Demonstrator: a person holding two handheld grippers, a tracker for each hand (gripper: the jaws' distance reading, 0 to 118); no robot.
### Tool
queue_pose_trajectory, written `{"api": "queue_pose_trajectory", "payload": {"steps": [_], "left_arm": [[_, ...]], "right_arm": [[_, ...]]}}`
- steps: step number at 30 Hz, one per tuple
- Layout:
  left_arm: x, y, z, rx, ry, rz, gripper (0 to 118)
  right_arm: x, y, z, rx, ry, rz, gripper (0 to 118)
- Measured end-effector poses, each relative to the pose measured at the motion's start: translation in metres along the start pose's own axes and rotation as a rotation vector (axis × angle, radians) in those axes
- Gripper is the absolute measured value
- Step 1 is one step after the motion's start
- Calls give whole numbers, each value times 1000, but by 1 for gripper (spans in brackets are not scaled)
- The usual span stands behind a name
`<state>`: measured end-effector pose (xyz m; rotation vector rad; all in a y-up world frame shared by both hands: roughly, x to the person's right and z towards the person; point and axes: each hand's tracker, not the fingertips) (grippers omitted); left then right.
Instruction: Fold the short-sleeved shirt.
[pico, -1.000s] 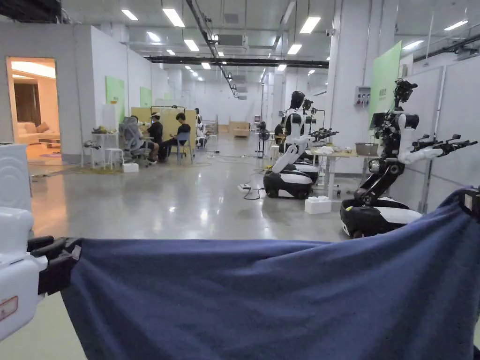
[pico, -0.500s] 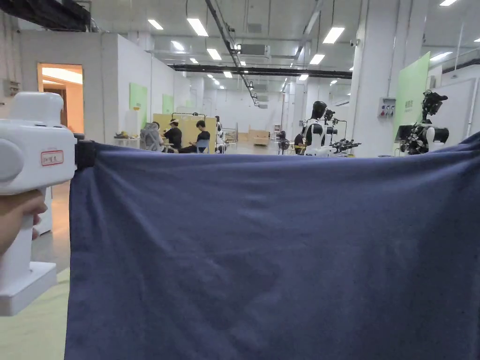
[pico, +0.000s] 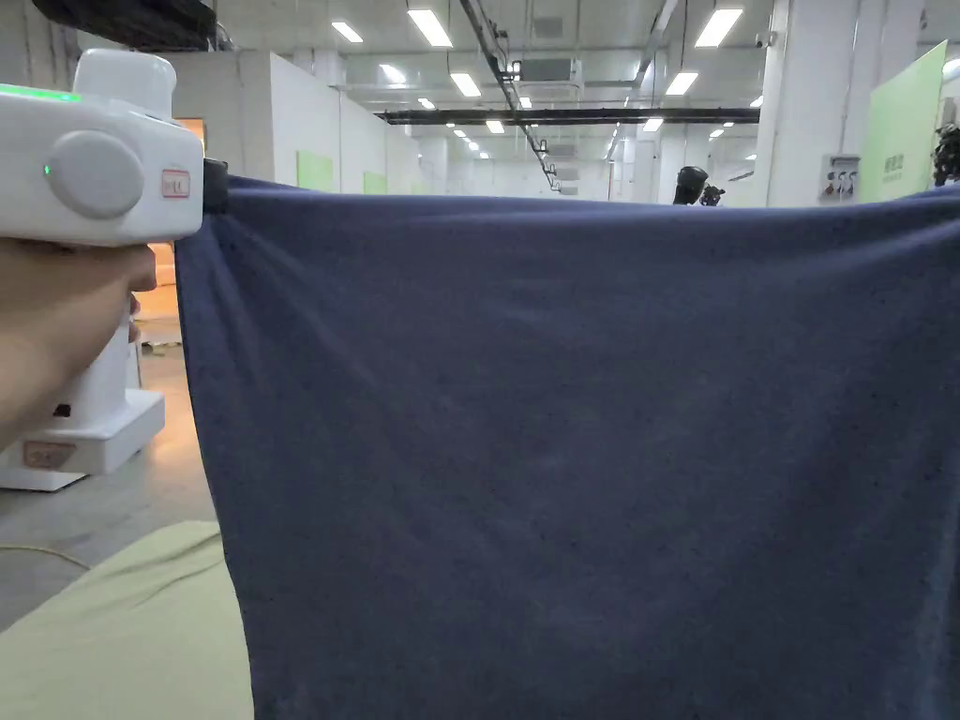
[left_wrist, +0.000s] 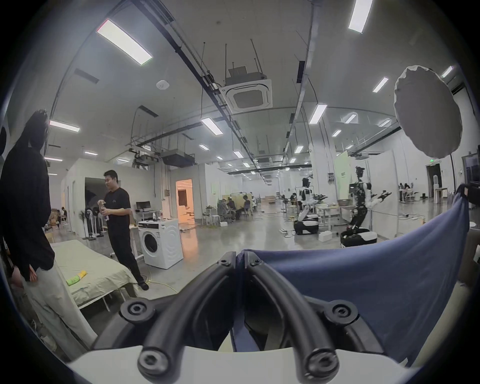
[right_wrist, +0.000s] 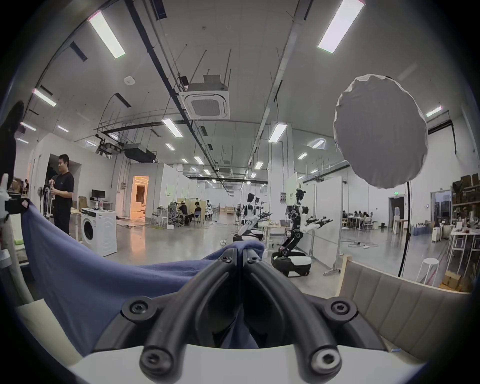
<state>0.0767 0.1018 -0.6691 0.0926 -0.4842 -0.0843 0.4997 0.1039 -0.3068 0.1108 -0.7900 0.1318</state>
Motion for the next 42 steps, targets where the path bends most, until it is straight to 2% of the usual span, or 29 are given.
{"api": "queue_pose_trajectory", "payload": {"steps": [4, 6, 8, 14, 16, 18, 19, 21, 26, 30, 32, 34, 37, 40, 42], "left_arm": [[12, -15, -26, 27, 14, 22, 4], [12, -33, -30, 31, -10, 117, 4], [14, -59, -36, -10, -56, 147, 4], [45, -152, -37, -151, -48, -30, 4], [56, -187, -23, -152, -48, -37, 4], [65, -223, -4, -179, -51, -53, 4], [67, -239, 5, -214, -75, -34, 4], [67, -268, 23, -276, -112, -6, 4], [46, -320, 96, -351, -138, 5, 4], [32, -343, 163, -396, -174, -12, 4], [23, -355, 209, -431, -198, 69, 4], [14, -367, 254, -454, -214, 92, 4], [-2, -387, 311, -477, -226, 88, 4], [-13, -403, 358, -516, -235, 61, 4], [-19, -414, 383, -546, -243, 72, 4]], "right_arm": [[-2, -18, -32, 13, -17, 25, 5], [1, -33, -38, 17, 0, 5, 5], [4, -56, -41, 6, 5, 2, 5], [12, -140, -42, -134, 52, -38, 5], [11, -167, -36, -163, 45, 12, 5], [14, -196, -22, -186, 55, 22, 5], [15, -210, -9, -227, 55, 14, 5], [25, -239, 17, -278, 89, -64, 5], [46, -291, 120, -353, 111, -38, 5], [56, -308, 206, -391, 119, -50, 5], [55, -312, 256, -421, 119, -49, 5], [59, -317, 306, -436, 133, -70, 5], [61, -328, 375, -485, 142, -48, 5], [60, -343, 428, -538, 151, 17, 5], [63, -354, 456, -561, 155, 18, 5]]}}
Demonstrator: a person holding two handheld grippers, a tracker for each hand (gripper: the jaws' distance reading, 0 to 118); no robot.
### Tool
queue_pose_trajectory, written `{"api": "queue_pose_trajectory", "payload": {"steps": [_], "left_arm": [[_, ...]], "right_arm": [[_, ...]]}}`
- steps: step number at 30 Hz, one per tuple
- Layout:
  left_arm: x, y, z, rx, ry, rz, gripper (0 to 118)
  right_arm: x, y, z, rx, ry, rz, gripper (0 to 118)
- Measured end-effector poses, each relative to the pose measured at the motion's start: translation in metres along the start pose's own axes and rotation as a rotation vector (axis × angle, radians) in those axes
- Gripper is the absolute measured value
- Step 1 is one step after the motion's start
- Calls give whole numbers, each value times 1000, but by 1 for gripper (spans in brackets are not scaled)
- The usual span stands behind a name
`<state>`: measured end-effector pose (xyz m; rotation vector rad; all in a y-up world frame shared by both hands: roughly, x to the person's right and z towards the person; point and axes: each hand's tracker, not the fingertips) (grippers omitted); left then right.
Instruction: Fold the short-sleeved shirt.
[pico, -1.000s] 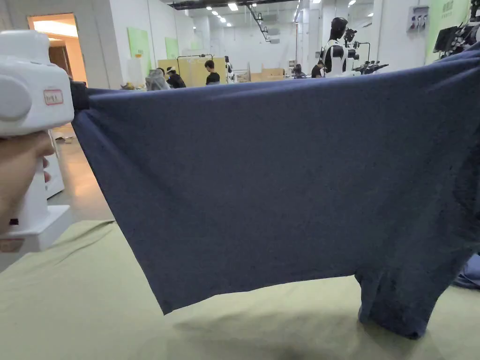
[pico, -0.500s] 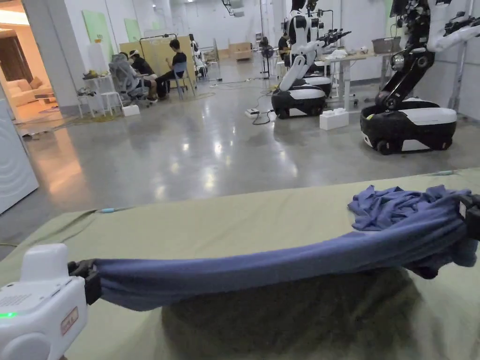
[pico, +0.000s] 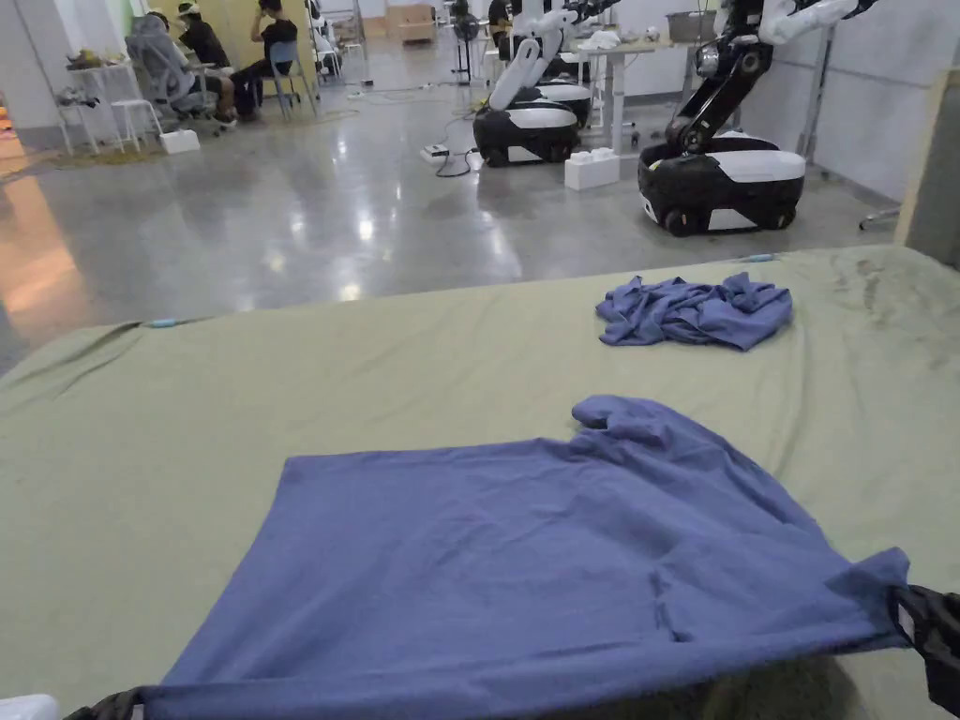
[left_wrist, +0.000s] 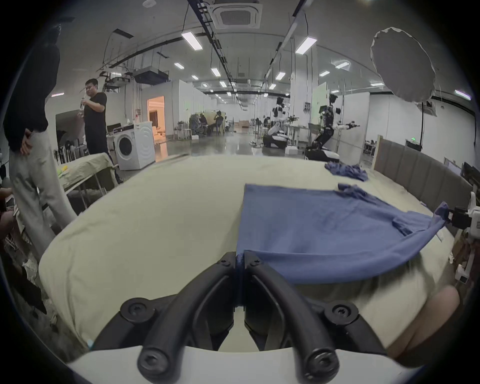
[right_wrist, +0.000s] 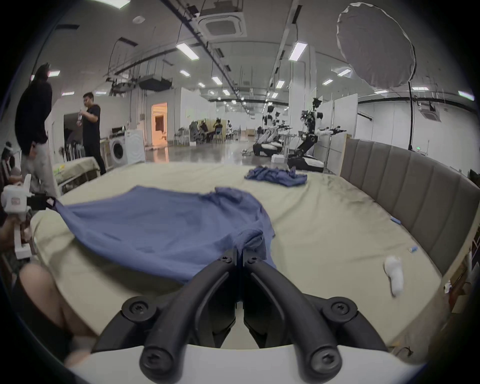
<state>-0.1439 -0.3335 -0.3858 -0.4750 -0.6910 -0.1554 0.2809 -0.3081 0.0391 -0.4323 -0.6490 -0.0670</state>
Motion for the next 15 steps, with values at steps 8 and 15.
{"api": "queue_pose_trajectory", "payload": {"steps": [8, 15], "left_arm": [[-2, -69, 8, -176, -54, -135, 4], [-4, -77, 9, -125, -85, -127, 118]], "right_arm": [[8, -73, 4, -160, -8, 86, 5], [12, -86, -4, -209, -54, -73, 38]]}}
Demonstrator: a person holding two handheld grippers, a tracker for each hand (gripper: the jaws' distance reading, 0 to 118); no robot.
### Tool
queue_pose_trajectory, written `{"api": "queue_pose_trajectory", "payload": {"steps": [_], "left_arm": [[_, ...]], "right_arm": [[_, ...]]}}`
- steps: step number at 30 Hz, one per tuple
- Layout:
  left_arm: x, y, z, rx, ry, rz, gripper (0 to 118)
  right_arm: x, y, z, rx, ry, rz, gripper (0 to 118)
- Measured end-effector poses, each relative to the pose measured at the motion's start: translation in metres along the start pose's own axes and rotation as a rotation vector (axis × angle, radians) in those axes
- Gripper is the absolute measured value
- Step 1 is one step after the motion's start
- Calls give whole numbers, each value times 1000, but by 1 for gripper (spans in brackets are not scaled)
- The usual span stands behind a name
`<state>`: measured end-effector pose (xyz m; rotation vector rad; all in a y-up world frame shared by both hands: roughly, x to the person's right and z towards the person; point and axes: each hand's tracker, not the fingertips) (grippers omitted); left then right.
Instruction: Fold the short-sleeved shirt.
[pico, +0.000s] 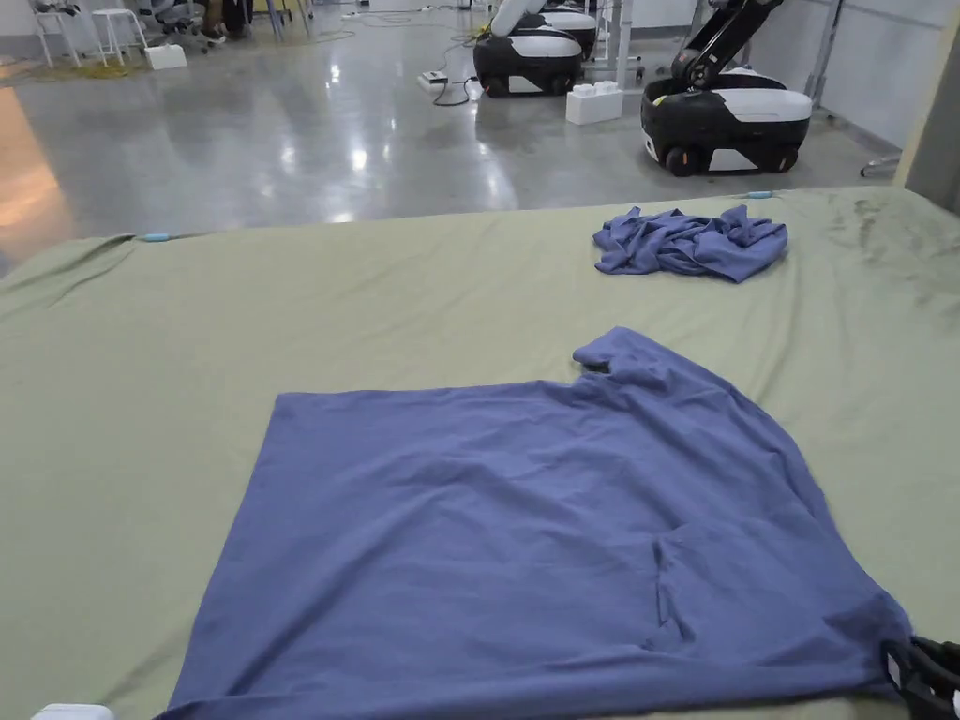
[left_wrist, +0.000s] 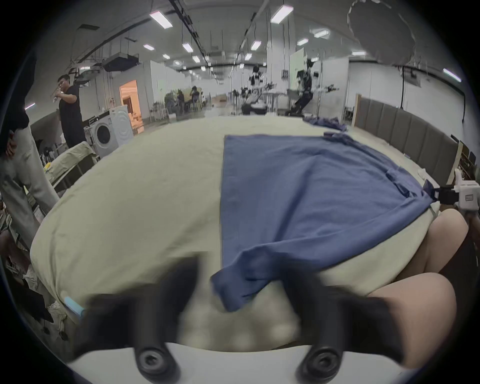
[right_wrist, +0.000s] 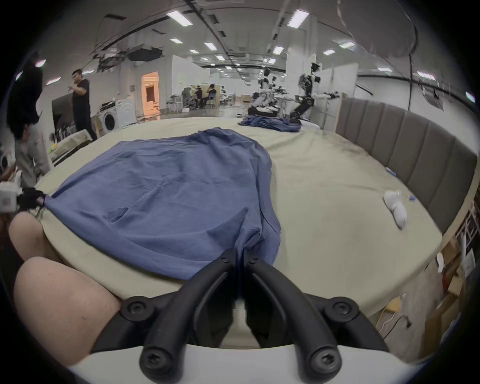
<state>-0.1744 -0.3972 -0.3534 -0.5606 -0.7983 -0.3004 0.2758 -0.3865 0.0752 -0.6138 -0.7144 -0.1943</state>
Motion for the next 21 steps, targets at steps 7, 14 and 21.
{"api": "queue_pose_trajectory", "payload": {"steps": [7, 14, 21], "left_arm": [[11, 25, 82, 131, 17, 41, 118], [23, 25, 105, 196, 68, 20, 0], [2, 14, 31, -27, 44, 101, 96]], "right_arm": [[-3, 14, 74, 251, -23, -172, 118], [-48, 23, 105, 243, 21, -85, 2], [-66, 31, 93, 211, -8, -48, 2]]}}
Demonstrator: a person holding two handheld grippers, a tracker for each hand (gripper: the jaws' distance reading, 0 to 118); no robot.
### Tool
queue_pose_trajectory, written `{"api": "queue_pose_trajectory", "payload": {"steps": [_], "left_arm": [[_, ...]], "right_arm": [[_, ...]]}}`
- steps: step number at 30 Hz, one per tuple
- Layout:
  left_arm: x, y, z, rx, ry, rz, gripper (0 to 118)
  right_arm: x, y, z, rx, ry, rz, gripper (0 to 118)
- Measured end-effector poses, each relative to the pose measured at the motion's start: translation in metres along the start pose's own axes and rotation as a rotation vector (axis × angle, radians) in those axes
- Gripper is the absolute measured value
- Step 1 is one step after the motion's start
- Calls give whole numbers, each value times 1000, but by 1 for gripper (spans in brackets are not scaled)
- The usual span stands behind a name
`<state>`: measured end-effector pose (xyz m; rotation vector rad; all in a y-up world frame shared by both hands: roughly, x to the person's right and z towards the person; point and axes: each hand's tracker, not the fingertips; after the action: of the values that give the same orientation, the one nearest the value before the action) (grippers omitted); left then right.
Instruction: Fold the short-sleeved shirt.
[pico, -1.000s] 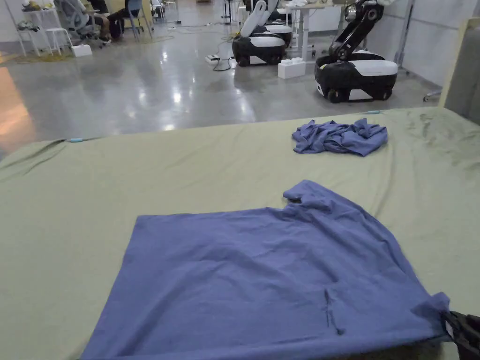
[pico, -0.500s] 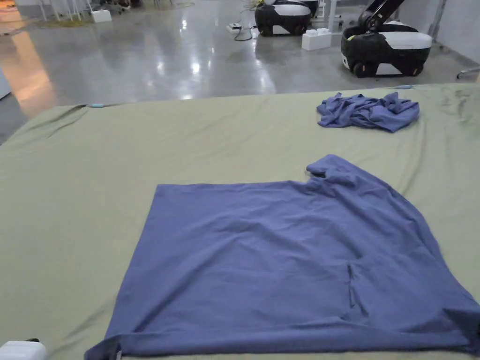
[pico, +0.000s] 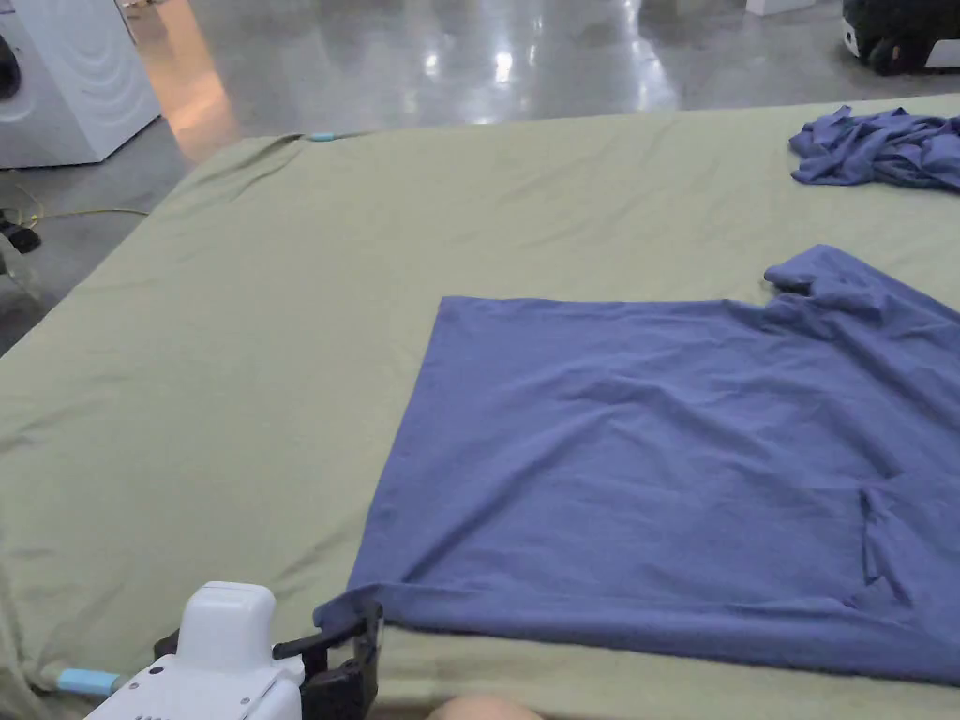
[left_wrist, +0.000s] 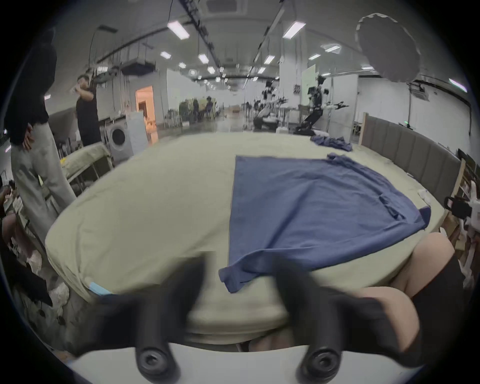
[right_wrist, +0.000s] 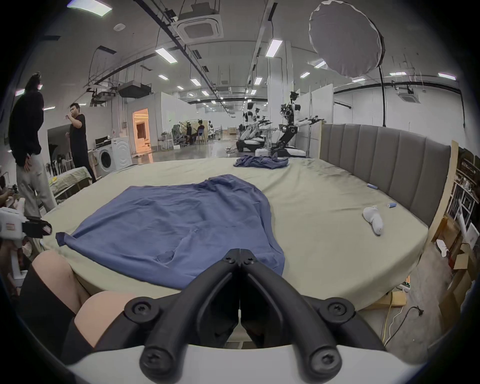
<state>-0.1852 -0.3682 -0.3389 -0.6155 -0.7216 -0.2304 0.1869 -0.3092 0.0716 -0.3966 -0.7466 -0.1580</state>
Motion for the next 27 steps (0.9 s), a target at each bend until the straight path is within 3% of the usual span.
{"api": "queue_pose_trajectory", "payload": {"steps": [1, 6, 7, 8, 9, 12, 18, 22, 23, 25, 26, 27], "left_arm": [[-1, -2, -8, 0, 4, -2, 117], [3, -2, -34, -23, 10, -54, 118], [3, -4, -37, -38, -15, -52, 107], [4, -4, -41, -38, -31, -43, 75], [6, -8, -43, -28, -22, -44, 2], [17, -12, -46, -60, 3, -113, 2], [10, 4, -16, 8, -20, -12, 2], [12, 18, -4, 35, -32, -13, 2], [14, 22, -3, 39, -33, -24, 2], [16, 24, -7, 45, -38, -28, 2], [17, 26, -7, 42, -39, -32, 2], [18, 27, -8, 37, -42, -30, 2]], "right_arm": [[1, -4, 0, 3, 11, 9, 2], [8, -4, -3, -17, 3, 55, 2], [11, -4, -4, -26, 6, 40, 2], [14, -4, -5, -28, 4, 27, 2], [16, -9, -4, -24, 2, 18, 2], [21, -11, -5, -39, 12, 24, 2], [21, -10, -12, -45, 11, 71, 2], [29, -13, -40, -132, -44, 89, 3], [36, -17, -50, -148, -53, 58, 15], [55, -29, -72, -213, -41, -5, 100], [63, -37, -78, -213, -46, -1, 118], [68, -38, -82, -228, -36, 3, 117]]}}
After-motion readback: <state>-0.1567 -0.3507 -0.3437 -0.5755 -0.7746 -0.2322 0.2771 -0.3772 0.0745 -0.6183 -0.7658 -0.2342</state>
